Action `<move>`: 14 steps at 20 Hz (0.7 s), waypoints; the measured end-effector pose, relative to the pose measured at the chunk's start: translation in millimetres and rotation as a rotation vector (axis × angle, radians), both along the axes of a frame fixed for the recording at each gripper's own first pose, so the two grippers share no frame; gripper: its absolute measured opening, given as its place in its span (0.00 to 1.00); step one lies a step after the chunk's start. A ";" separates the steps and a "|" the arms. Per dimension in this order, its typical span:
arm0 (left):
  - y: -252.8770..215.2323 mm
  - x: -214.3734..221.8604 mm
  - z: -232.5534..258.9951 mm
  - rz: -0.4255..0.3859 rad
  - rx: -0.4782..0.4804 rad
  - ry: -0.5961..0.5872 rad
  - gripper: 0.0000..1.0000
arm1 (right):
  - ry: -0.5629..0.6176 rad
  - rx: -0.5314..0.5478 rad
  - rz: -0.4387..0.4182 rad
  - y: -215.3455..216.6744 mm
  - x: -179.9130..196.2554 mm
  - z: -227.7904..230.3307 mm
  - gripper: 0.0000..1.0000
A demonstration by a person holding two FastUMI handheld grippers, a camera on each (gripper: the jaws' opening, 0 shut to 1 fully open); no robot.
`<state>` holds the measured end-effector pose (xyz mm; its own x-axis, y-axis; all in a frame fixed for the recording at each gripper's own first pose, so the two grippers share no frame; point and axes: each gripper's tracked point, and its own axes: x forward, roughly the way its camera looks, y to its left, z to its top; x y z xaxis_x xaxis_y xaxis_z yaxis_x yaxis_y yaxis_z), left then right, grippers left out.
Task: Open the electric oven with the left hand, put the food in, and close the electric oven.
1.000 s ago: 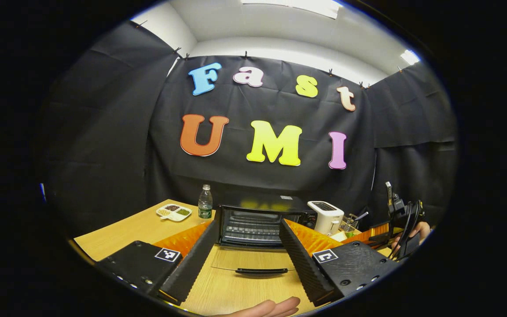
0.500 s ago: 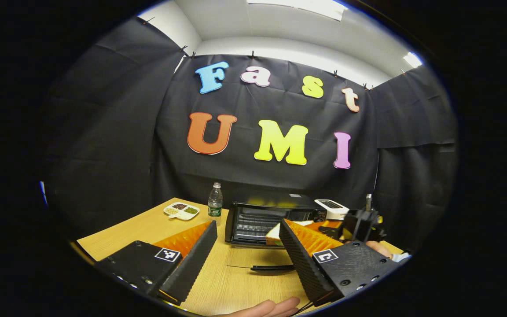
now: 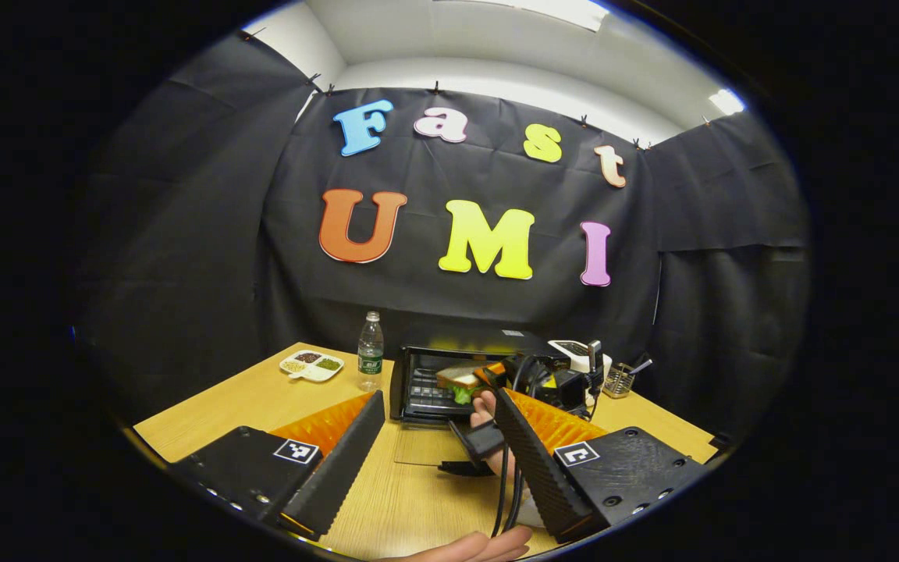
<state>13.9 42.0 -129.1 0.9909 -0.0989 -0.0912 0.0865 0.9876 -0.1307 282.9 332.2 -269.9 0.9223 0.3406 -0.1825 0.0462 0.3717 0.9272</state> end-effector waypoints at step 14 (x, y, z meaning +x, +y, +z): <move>-12.6 4.0 -29.3 -0.021 0.003 0.084 0.94 | 0.056 -0.178 -0.038 10.4 28.3 -38.1 0.66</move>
<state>17.9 29.4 -158.4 0.9775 -0.1193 -0.1741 0.0962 0.9861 -0.1357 311.2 342.6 -308.0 0.9205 0.2636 -0.2884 0.1132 0.5264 0.8427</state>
